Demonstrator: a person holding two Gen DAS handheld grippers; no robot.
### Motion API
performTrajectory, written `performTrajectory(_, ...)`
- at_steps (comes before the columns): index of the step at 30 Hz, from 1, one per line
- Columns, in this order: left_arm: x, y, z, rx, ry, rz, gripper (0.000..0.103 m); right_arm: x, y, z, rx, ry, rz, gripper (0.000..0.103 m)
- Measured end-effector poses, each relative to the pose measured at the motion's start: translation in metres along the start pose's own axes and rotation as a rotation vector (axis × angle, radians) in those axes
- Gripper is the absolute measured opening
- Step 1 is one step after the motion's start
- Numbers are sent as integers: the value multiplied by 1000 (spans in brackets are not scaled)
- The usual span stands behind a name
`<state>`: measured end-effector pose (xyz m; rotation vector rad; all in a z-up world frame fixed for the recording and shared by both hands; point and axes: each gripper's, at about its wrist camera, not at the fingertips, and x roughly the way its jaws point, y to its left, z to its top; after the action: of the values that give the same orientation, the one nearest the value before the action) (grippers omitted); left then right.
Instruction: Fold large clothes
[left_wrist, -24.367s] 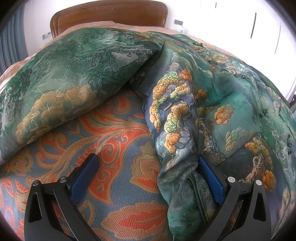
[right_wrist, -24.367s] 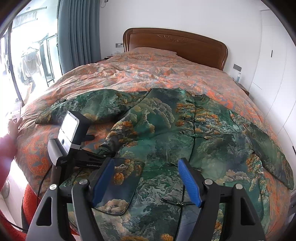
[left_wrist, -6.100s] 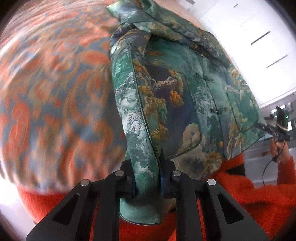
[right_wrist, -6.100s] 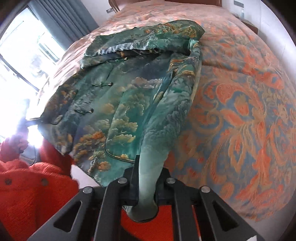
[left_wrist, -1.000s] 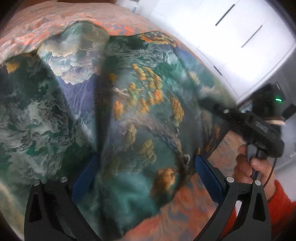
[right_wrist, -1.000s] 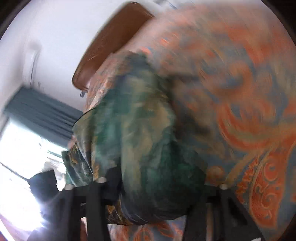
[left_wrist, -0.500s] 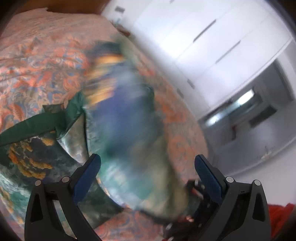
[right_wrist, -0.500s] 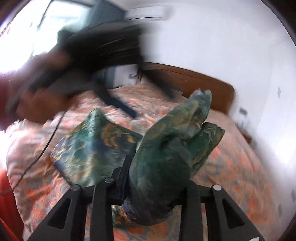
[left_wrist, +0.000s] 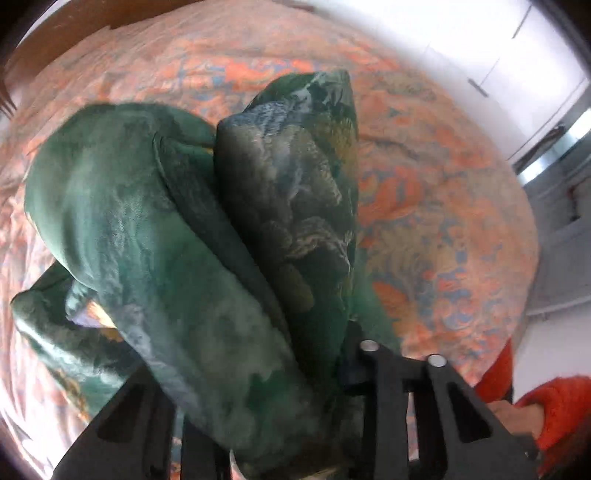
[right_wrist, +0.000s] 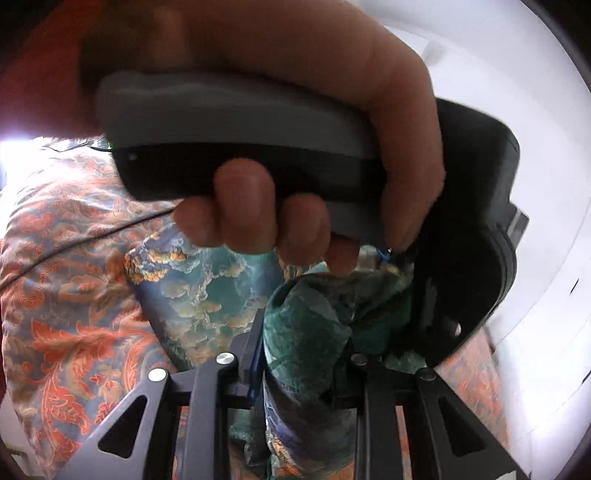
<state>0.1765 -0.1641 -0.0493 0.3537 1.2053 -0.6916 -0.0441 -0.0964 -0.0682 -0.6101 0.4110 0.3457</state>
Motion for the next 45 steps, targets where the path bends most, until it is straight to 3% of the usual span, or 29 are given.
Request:
performTrajectory(2,-11,5,-1,-3,-33,-38,25,-7,-12,-5,72,-6,27,35)
performTrajectory(4,-28,11,-4,-5,-57,-56,24,-24,-32,-7,204,-11,127,67)
performTrajectory(6,-41,24,-7,-9,-82,-68,23,-51,-60,-10,379,-66,254,74)
performTrajectory(9,-60,51,-17,-43,-118,-105,23,-77,-98,-14,550,-113,347,76)
performTrajectory(12,-77,95,-40,-112,-155,-129,23,-76,-131,-19,633,-93,302,76)
performTrajectory(15,-75,143,-70,-228,-175,-175,23,-54,-155,-20,659,-53,221,76)
performTrajectory(19,-58,192,-120,-343,-174,-205,24,13,-158,-4,723,1,291,76)
performTrajectory(24,-21,242,-169,-470,-215,-304,27,83,-116,32,644,49,375,76)
performTrajectory(27,-2,261,-189,-518,-229,-331,29,132,-66,42,549,160,423,78)
performTrajectory(34,62,289,-230,-644,-274,-456,36,187,5,21,398,341,353,79)
performTrajectory(39,48,278,-229,-629,-267,-413,41,196,8,14,391,345,330,79)
performTrajectory(42,28,273,-228,-594,-274,-380,58,182,-4,25,392,333,326,78)
performTrajectory(45,11,271,-225,-578,-279,-316,76,140,-24,42,427,265,310,78)
